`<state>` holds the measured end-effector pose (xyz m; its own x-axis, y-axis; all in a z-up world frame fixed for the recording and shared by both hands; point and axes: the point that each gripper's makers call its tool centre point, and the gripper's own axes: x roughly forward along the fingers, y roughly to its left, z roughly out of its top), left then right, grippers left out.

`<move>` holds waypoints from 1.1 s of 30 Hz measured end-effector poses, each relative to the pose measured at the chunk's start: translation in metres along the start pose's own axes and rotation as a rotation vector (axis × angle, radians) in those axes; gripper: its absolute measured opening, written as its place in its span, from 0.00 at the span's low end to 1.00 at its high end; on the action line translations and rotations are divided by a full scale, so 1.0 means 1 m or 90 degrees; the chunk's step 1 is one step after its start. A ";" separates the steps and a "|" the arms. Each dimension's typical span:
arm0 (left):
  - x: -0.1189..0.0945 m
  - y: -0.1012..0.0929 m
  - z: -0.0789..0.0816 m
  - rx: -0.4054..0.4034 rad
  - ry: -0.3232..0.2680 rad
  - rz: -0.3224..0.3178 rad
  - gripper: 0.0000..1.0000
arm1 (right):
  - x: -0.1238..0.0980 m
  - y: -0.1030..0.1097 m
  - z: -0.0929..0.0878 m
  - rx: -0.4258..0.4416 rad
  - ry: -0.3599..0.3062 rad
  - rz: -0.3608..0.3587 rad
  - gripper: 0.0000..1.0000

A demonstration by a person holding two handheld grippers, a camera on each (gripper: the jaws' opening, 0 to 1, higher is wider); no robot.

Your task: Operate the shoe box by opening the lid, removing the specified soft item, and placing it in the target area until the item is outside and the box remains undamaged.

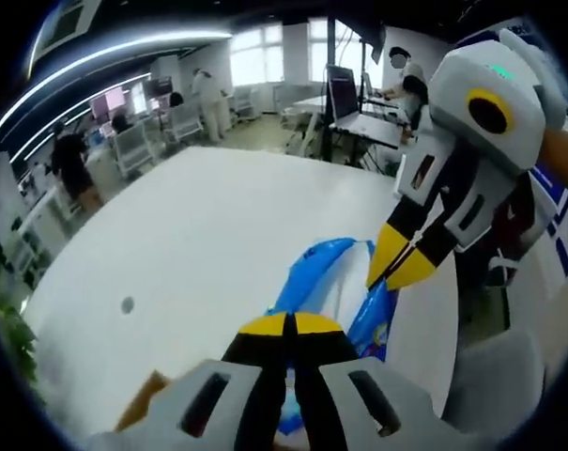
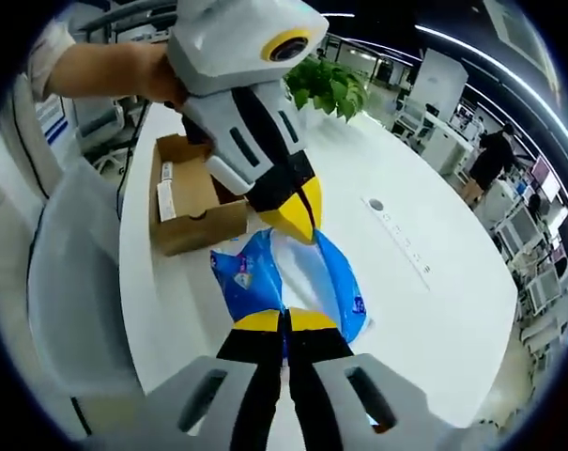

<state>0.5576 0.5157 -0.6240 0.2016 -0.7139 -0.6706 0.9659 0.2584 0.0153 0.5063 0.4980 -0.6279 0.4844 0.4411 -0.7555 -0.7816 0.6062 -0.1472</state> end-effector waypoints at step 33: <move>0.095 -0.021 0.031 0.022 0.034 -0.081 0.00 | -0.012 -0.052 -0.085 0.036 0.049 -0.010 0.00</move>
<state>0.5610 0.4222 -0.6647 0.0692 -0.7031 -0.7077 0.9884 0.1446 -0.0471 0.5077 0.4042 -0.6653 0.4630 0.3800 -0.8007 -0.7497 0.6498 -0.1252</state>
